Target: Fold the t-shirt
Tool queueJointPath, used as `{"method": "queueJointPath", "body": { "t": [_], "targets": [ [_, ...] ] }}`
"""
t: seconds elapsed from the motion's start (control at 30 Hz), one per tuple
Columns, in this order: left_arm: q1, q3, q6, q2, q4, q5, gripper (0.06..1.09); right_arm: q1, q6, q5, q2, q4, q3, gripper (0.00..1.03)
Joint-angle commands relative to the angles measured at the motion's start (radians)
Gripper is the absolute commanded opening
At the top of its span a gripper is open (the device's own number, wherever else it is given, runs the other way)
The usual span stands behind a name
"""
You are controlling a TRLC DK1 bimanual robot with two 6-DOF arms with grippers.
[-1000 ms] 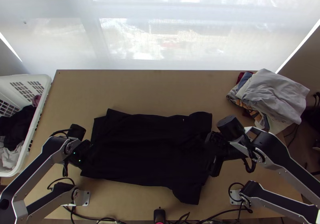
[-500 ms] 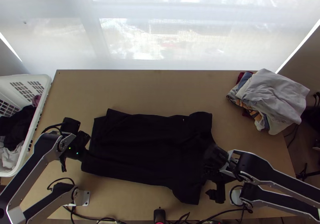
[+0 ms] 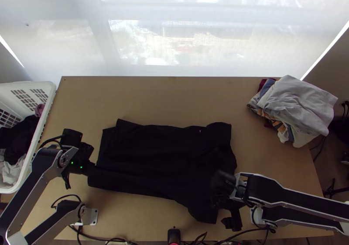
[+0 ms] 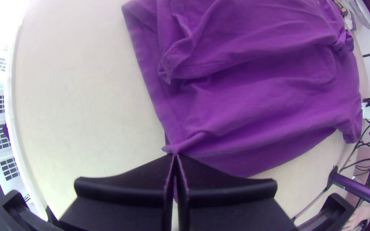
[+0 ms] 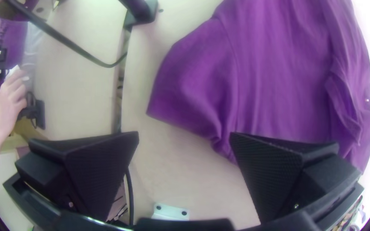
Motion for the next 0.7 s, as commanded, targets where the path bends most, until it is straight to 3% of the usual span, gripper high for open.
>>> {"method": "queueJointPath", "body": {
  "t": [0.0, 0.23, 0.43, 0.57, 0.67],
  "targets": [
    [0.009, 0.004, -0.005, 0.008, -0.001, 0.0, 0.09, 0.072, -0.005, -0.06, 0.056, -0.029, 0.035, 0.98],
    [0.009, 0.01, -0.025, 0.012, -0.009, 0.0, 0.09, 0.079, -0.038, -0.066, 0.17, -0.01, 0.047, 0.98],
    [0.009, 0.011, -0.033, 0.016, -0.013, 0.0, 0.09, 0.063, -0.04, -0.055, 0.228, 0.131, 0.003, 0.97],
    [0.006, 0.013, -0.033, 0.035, -0.012, 0.0, 0.09, 0.063, -0.015, -0.038, 0.266, 0.166, 0.0, 0.83],
    [-0.001, 0.016, -0.036, 0.044, -0.007, 0.0, 0.09, 0.063, 0.017, -0.034, 0.266, 0.204, -0.005, 0.54]
  ]
}}
